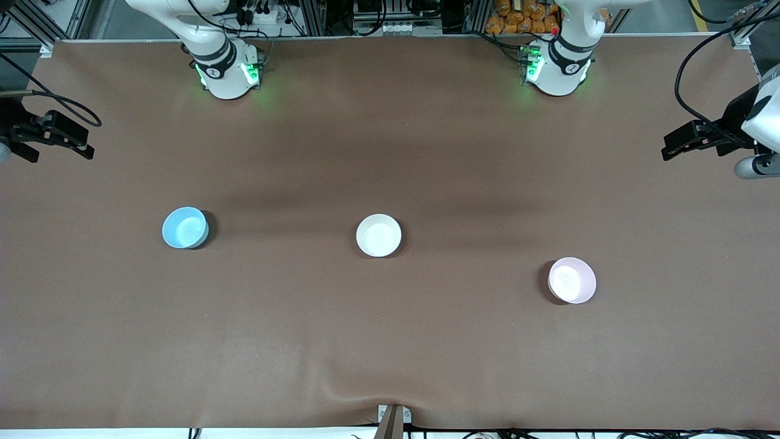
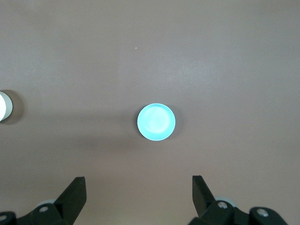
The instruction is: Stack pink and blue bowls on white bowl
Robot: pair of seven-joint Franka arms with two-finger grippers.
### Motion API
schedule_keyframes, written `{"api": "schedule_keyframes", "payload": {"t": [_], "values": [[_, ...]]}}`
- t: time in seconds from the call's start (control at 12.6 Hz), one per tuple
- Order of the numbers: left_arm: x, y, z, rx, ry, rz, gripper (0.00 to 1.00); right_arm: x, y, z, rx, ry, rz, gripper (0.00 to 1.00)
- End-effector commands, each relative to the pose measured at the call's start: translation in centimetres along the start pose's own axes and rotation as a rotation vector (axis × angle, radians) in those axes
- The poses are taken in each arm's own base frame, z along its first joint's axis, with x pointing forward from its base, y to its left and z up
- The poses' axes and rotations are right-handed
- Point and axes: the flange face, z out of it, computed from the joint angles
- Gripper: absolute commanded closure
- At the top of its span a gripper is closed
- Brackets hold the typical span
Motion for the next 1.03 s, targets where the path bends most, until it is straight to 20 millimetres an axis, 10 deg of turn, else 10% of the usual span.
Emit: {"api": "schedule_keyframes", "payload": {"t": [0.0, 0.95], "values": [[0.0, 0.4, -0.8, -0.013, 0.013, -0.003, 0.00, 0.3, 0.3, -0.2, -0.002, -0.004, 0.011, 0.00], [0.9, 0.5, 0.1, -0.006, -0.017, 0.002, 0.00, 0.4, 0.1, 0.2, -0.003, -0.013, 0.005, 0.00]]}}
